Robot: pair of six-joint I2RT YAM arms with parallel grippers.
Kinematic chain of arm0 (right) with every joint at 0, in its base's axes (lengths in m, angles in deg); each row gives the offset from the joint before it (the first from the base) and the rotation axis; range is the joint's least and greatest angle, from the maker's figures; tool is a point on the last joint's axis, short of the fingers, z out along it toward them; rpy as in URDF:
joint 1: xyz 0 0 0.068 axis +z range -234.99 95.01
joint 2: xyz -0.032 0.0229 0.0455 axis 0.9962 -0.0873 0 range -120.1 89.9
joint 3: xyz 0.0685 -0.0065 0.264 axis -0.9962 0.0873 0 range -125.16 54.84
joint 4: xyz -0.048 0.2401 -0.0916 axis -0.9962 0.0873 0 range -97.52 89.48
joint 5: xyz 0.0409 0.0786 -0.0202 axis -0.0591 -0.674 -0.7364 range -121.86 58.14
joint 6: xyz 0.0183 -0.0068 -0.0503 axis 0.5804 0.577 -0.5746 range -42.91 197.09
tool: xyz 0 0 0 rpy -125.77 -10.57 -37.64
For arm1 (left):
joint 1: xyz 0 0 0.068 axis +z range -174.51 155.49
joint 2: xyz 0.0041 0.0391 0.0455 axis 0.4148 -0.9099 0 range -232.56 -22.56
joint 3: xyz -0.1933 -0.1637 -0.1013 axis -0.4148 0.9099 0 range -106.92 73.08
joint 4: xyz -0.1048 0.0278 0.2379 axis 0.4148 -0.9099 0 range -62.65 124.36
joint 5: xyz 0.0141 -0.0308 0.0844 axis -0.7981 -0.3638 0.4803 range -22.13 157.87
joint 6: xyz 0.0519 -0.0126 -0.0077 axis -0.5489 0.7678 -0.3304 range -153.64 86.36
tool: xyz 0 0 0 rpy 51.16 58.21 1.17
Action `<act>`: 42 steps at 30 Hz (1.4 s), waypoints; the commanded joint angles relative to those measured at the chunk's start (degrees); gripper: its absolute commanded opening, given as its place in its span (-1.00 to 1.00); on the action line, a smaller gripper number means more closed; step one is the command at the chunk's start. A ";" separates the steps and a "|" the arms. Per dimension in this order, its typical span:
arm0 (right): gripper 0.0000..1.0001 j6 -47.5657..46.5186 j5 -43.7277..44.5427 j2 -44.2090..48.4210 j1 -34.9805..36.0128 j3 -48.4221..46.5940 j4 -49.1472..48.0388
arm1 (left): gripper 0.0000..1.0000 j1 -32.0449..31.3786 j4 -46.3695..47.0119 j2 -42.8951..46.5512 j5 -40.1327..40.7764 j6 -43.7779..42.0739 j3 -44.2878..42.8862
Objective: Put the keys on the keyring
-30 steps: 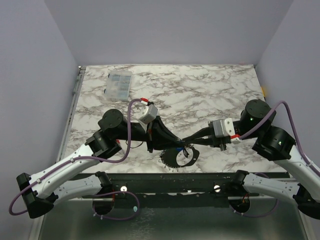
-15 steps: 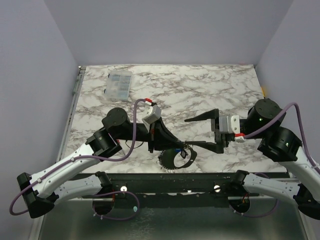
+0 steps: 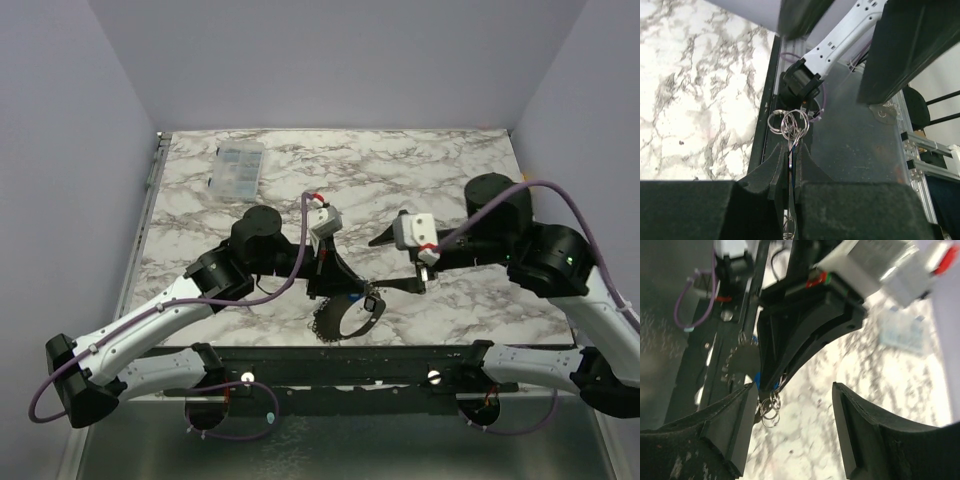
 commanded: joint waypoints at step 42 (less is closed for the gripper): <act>-0.22 -4.72 -0.24 -4.86 0.27 10.18 5.31 | -1.00 1.40 -3.66 -3.16 0.28 1.94 -2.33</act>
